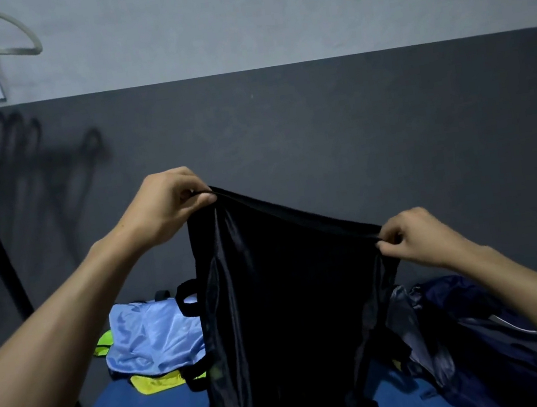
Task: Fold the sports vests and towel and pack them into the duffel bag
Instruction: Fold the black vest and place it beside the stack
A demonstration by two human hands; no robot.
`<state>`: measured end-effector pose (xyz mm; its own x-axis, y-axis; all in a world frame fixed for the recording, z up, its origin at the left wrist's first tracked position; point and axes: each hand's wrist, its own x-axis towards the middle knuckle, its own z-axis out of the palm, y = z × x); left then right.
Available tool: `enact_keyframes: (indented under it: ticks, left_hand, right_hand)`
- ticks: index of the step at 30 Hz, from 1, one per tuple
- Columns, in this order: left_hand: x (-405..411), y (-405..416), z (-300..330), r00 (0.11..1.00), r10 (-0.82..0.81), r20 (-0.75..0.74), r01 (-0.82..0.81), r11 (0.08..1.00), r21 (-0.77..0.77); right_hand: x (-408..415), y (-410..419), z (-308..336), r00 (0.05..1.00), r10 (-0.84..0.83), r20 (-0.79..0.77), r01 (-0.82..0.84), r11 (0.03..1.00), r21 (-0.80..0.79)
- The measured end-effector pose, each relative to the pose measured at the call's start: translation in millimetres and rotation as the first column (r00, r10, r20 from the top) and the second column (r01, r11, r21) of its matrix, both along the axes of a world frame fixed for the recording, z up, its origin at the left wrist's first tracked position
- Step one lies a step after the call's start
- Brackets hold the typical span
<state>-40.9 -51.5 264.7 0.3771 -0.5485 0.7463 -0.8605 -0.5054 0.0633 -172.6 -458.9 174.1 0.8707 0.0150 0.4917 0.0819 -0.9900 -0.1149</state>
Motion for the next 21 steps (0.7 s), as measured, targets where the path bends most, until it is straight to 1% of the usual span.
enact_keyframes:
  ticks: [3, 5, 8, 10, 11, 13, 15, 16, 19, 21]
  left_hand:
    - [-1.1, 7.1, -0.1, 0.999, 0.033, -0.043, -0.035, 0.998, -0.043]
    - [-4.0, 10.3, -1.1, 0.99, 0.022, -0.141, -0.034, 0.996, -0.085]
    - [-4.7, 10.1, -2.8, 0.949, -0.05, -0.312, -0.004, 0.986, -0.169]
    - [-2.9, 12.4, -2.9, 0.89, -0.139, -0.435, 0.039, 0.972, -0.23]
    - [-1.5, 14.1, -3.6, 0.859, -0.171, -0.482, 0.063, 0.971, -0.233]
    - [1.1, 16.9, -6.0, 0.821, -0.184, -0.54, 0.101, 0.979, -0.179]
    - [3.9, 17.1, -9.6, 0.831, -0.151, -0.535, 0.103, 0.988, -0.119]
    - [5.9, 16.3, -11.5, 0.855, -0.122, -0.505, 0.078, 0.991, -0.106]
    - [8.2, 12.0, -16.3, 0.939, -0.023, -0.343, -0.013, 0.995, -0.102]
    - [7.8, 9.8, -18.8, 0.974, 0.001, -0.227, -0.022, 0.996, -0.092]
  right_hand:
    - [-6.8, -2.6, 2.5, 0.992, -0.056, 0.115, 0.02, 0.956, 0.292]
    - [-9.6, -6.4, 7.2, 0.987, -0.082, 0.136, 0.014, 0.898, 0.439]
    - [-11.2, -11.8, 17.3, 0.981, -0.083, 0.176, -0.037, 0.809, 0.586]
    - [-13.5, -13.8, 23.2, 0.977, -0.079, 0.199, -0.065, 0.778, 0.625]
    - [-15.1, -15.0, 25.4, 0.976, -0.077, 0.204, -0.066, 0.787, 0.614]
    - [-19.2, -15.8, 28.6, 0.976, -0.079, 0.202, -0.043, 0.843, 0.537]
    - [-23.0, -15.4, 30.3, 0.973, -0.087, 0.214, -0.022, 0.887, 0.462]
    - [-24.2, -15.0, 30.3, 0.97, -0.09, 0.226, -0.021, 0.894, 0.448]
    - [-24.6, -16.1, 31.2, 0.967, -0.115, 0.228, 0.001, 0.893, 0.449]
    - [-26.3, -16.5, 34.2, 0.979, -0.133, 0.156, 0.048, 0.889, 0.456]
